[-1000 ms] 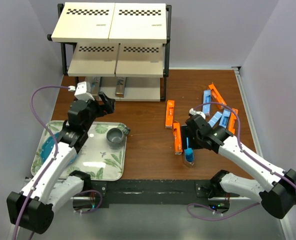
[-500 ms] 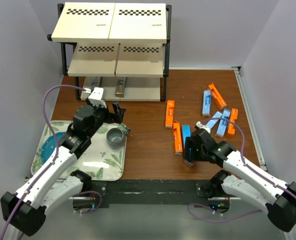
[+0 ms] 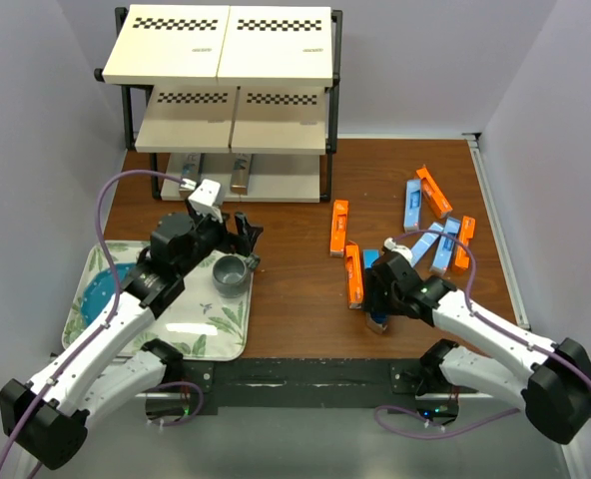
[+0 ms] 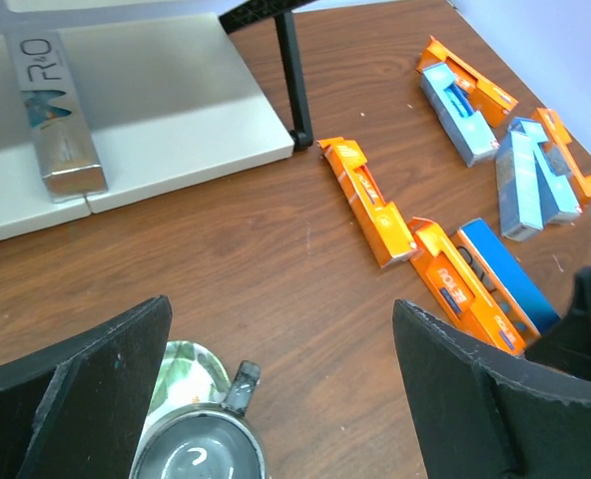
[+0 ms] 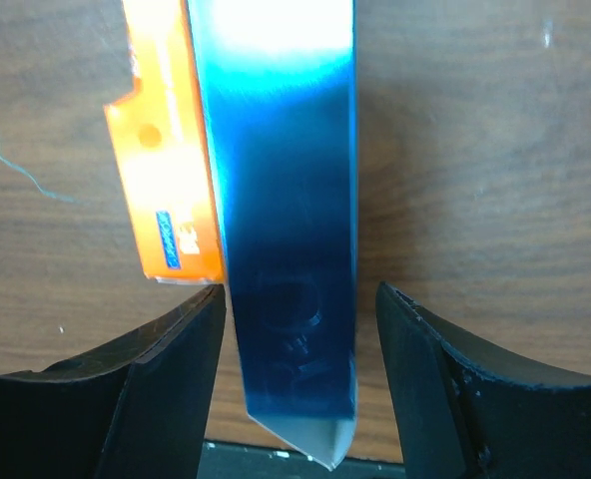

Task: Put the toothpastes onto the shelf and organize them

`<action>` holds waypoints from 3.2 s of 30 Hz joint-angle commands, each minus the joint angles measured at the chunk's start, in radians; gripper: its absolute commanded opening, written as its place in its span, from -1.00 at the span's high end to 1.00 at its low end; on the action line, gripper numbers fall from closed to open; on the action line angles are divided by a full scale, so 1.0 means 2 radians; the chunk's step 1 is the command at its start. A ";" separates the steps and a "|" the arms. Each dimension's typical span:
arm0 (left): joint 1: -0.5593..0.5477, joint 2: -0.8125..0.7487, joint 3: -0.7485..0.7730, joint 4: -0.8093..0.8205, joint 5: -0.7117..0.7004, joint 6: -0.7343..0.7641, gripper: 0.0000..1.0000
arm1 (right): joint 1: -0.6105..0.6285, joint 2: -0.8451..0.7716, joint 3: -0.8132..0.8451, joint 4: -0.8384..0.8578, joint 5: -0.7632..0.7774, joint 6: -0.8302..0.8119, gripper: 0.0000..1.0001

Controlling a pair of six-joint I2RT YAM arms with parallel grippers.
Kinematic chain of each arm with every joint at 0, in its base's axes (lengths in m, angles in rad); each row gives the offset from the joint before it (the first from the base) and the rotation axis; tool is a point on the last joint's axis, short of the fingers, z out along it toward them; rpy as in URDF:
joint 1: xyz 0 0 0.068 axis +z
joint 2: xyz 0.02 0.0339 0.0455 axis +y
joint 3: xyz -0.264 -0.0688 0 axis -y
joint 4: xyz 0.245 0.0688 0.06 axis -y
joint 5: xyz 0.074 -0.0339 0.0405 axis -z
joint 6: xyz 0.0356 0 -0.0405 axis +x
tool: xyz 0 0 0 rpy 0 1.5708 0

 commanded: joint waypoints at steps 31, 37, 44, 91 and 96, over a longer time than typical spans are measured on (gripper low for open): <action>-0.021 0.011 -0.034 0.018 0.108 -0.068 -0.99 | -0.119 0.109 0.095 0.047 -0.002 -0.099 -0.03; -0.049 0.027 -0.032 0.033 0.095 -0.077 -1.00 | -0.132 0.130 0.088 0.072 -0.032 -0.104 -0.07; -0.095 0.043 -0.037 0.041 0.067 -0.093 -0.99 | -0.133 0.180 0.108 0.090 -0.040 -0.105 -0.18; -0.416 0.342 0.149 0.147 -0.272 -0.209 -0.67 | -0.135 -0.103 0.104 0.088 -0.176 0.183 0.25; -0.416 0.336 0.143 0.143 -0.293 -0.218 -0.20 | -0.135 -0.104 0.102 0.087 -0.177 0.180 0.24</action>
